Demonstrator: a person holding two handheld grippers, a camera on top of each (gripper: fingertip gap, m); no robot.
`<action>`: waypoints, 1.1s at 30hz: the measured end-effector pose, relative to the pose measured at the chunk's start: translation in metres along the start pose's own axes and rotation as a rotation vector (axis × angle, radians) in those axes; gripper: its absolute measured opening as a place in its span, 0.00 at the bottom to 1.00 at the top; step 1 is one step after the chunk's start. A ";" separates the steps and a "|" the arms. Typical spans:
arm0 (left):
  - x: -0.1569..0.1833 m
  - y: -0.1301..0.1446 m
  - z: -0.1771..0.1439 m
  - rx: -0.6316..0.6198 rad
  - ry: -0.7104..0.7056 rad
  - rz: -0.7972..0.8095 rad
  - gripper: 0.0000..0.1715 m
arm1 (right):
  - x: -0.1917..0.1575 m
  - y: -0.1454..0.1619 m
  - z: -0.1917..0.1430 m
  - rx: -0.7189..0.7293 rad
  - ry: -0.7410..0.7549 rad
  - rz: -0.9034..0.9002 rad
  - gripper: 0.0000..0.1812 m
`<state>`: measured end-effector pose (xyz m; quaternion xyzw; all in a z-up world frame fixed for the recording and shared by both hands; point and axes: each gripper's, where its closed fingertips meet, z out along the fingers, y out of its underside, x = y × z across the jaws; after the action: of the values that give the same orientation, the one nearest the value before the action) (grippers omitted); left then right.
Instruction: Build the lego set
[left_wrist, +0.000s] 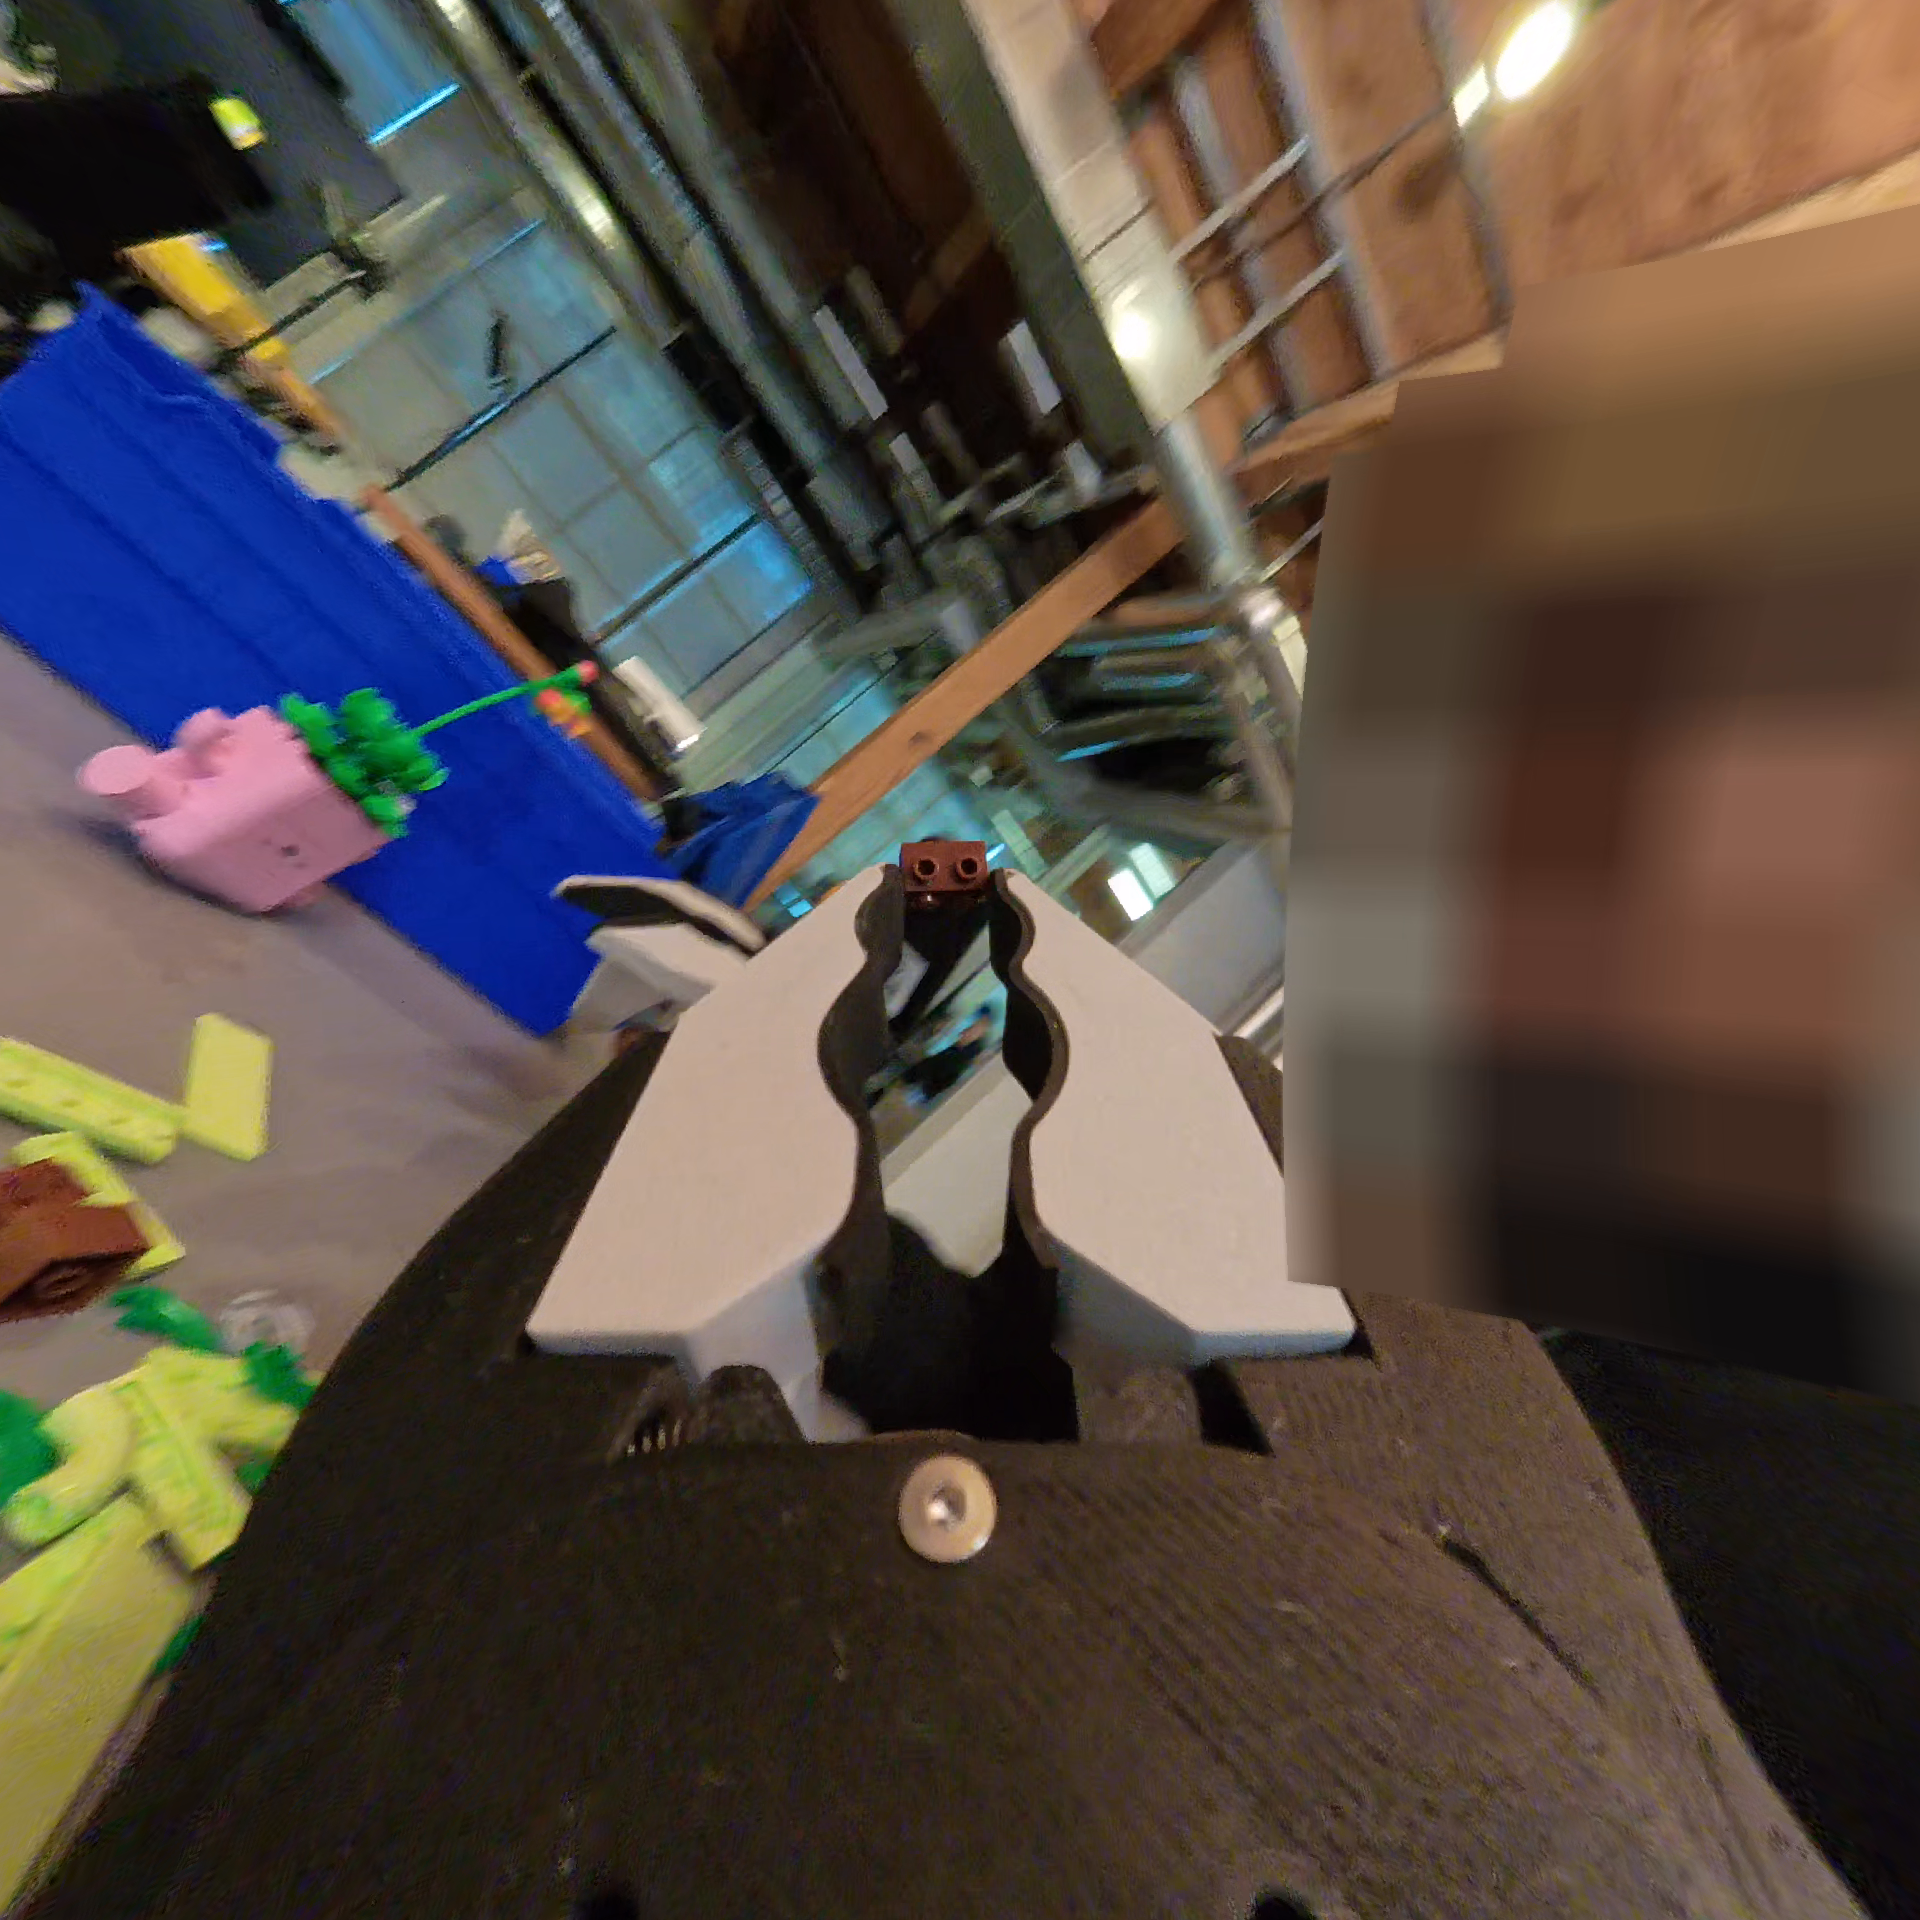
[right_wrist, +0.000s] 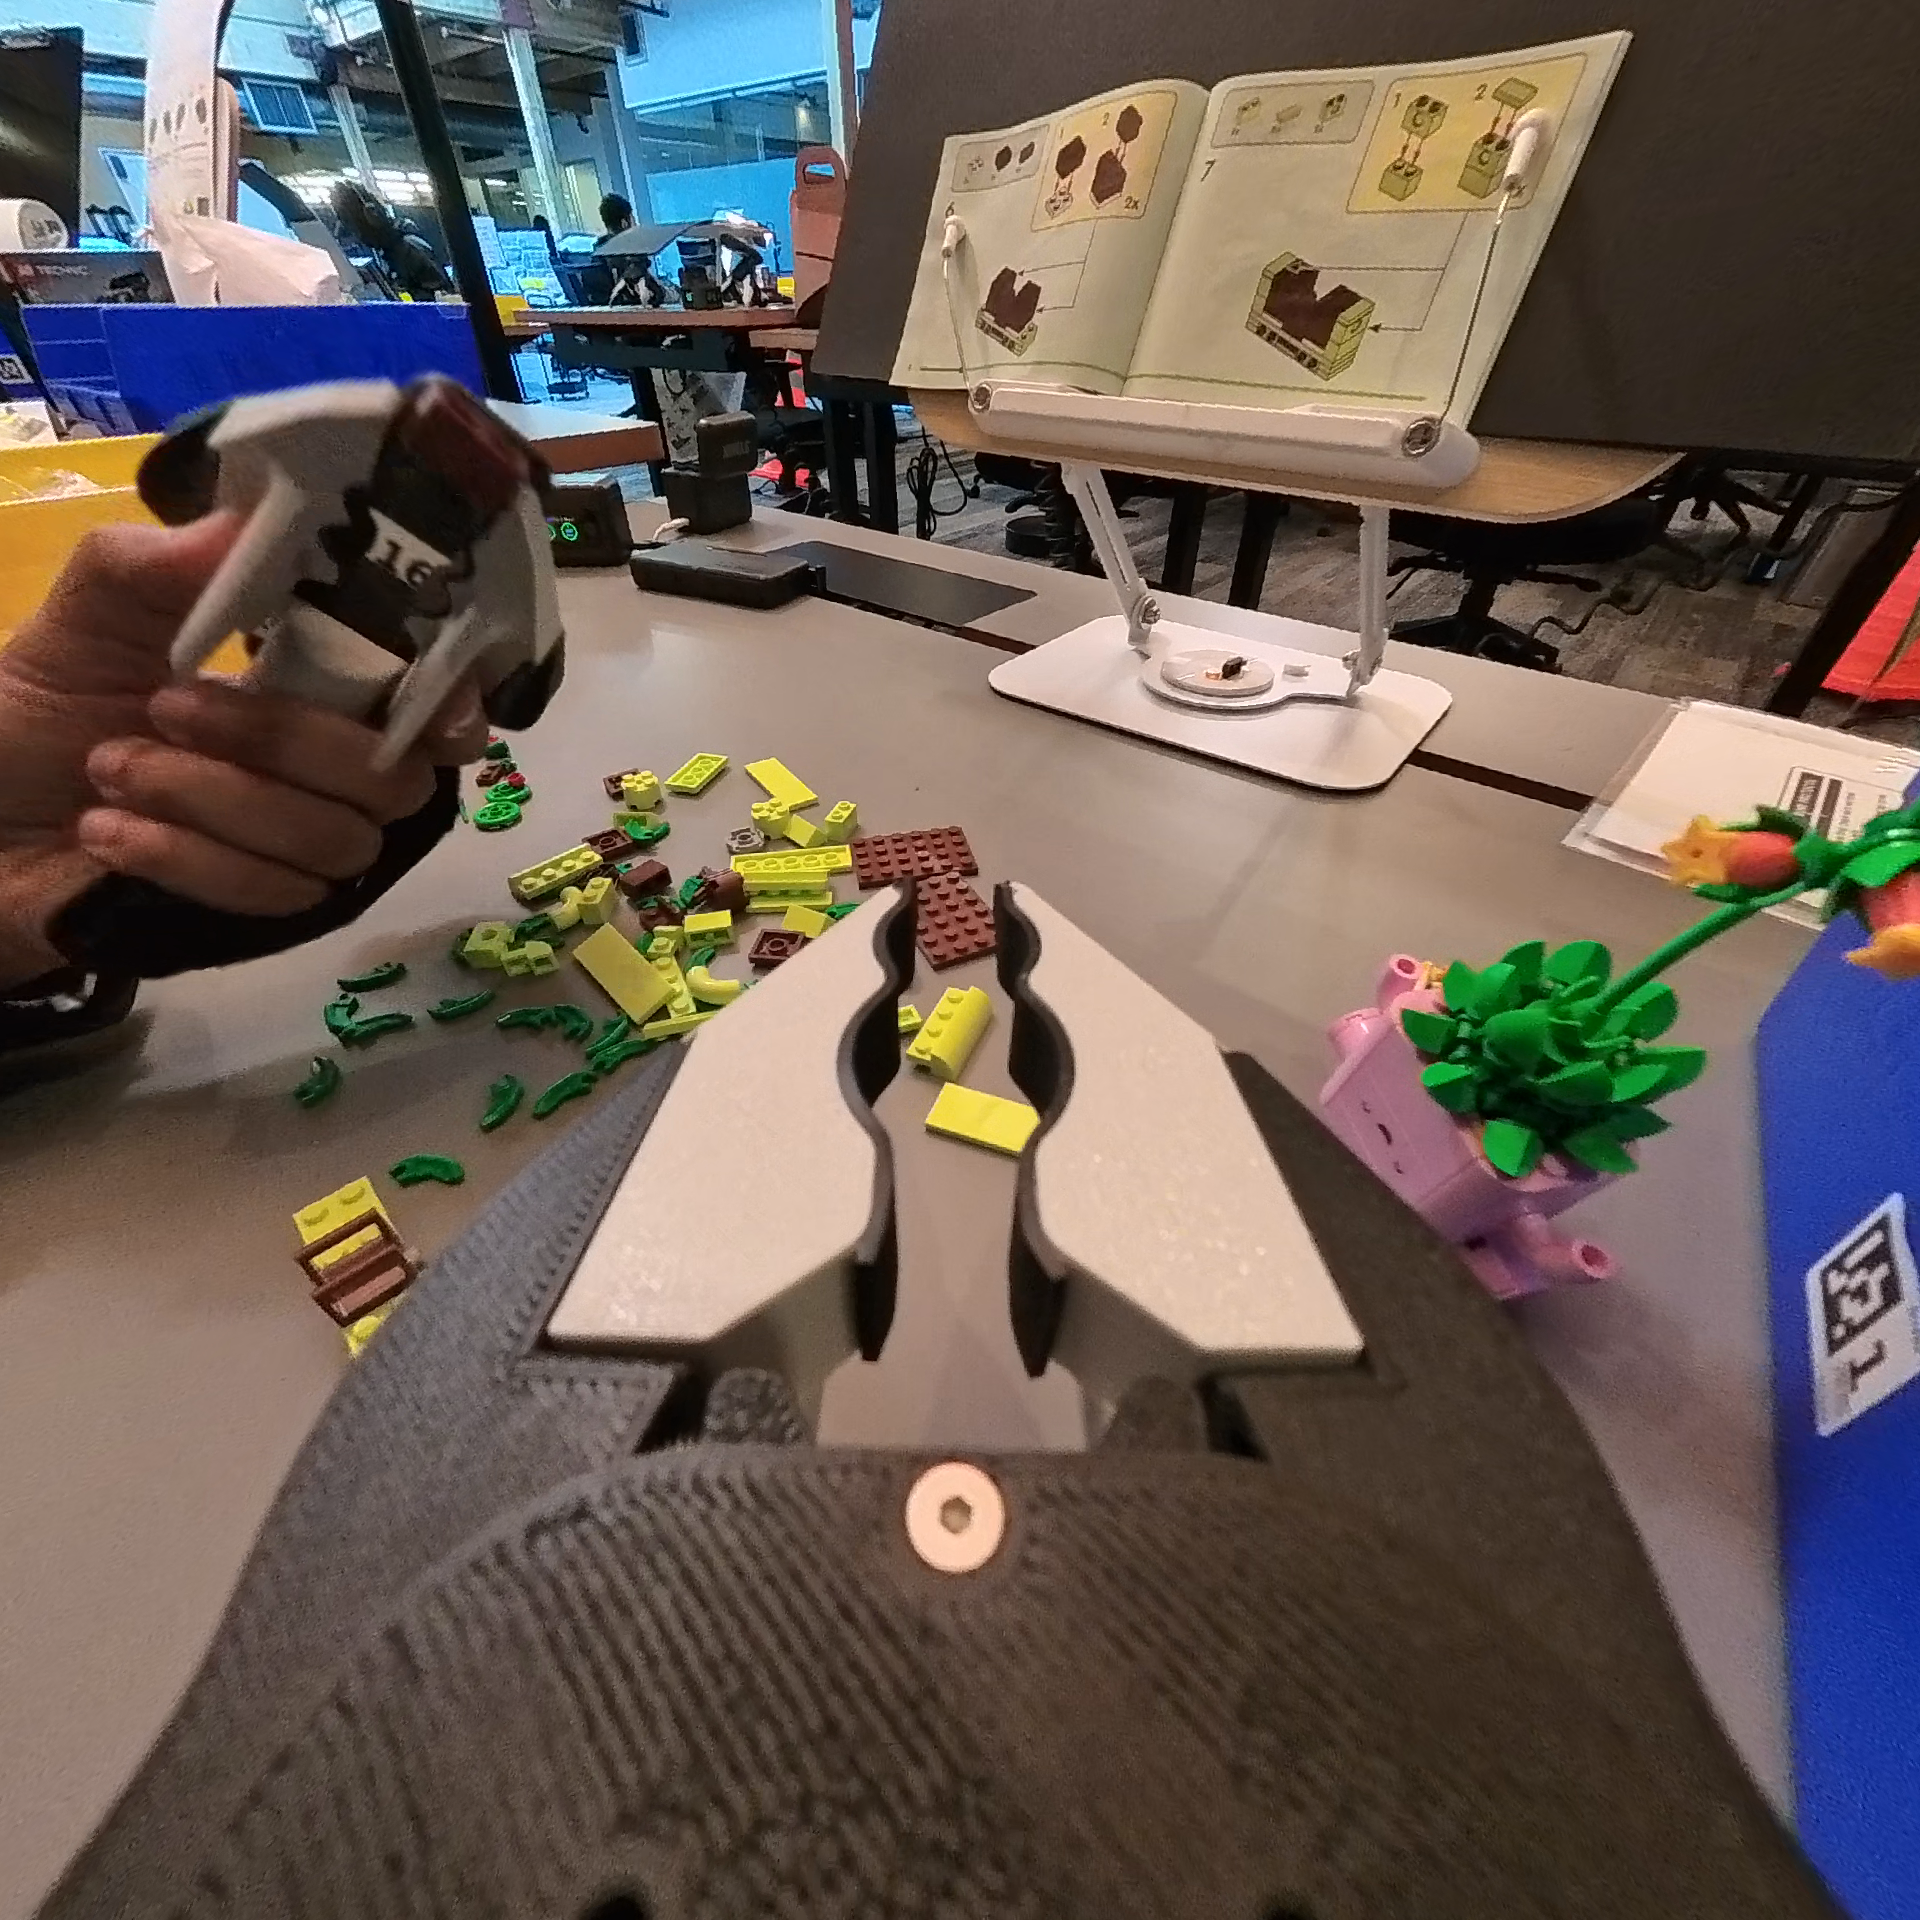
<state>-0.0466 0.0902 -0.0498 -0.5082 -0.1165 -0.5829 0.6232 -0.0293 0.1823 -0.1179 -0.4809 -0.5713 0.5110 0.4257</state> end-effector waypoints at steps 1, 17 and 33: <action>-0.006 0.007 0.003 -0.050 -0.063 0.054 0.08 | 0.000 0.000 0.000 0.002 -0.001 0.001 0.07; -0.042 0.056 0.019 -0.289 -0.309 0.195 0.08 | -0.072 -0.022 -0.009 0.105 -0.080 -0.480 0.13; 0.015 0.057 0.037 -0.213 0.067 0.134 0.26 | -0.075 -0.060 -0.033 0.332 -0.421 0.166 0.05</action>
<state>0.0228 0.0989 -0.0504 -0.5583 0.0008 -0.5657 0.6069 0.0092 0.1135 -0.0542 -0.3329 -0.5142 0.7195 0.3271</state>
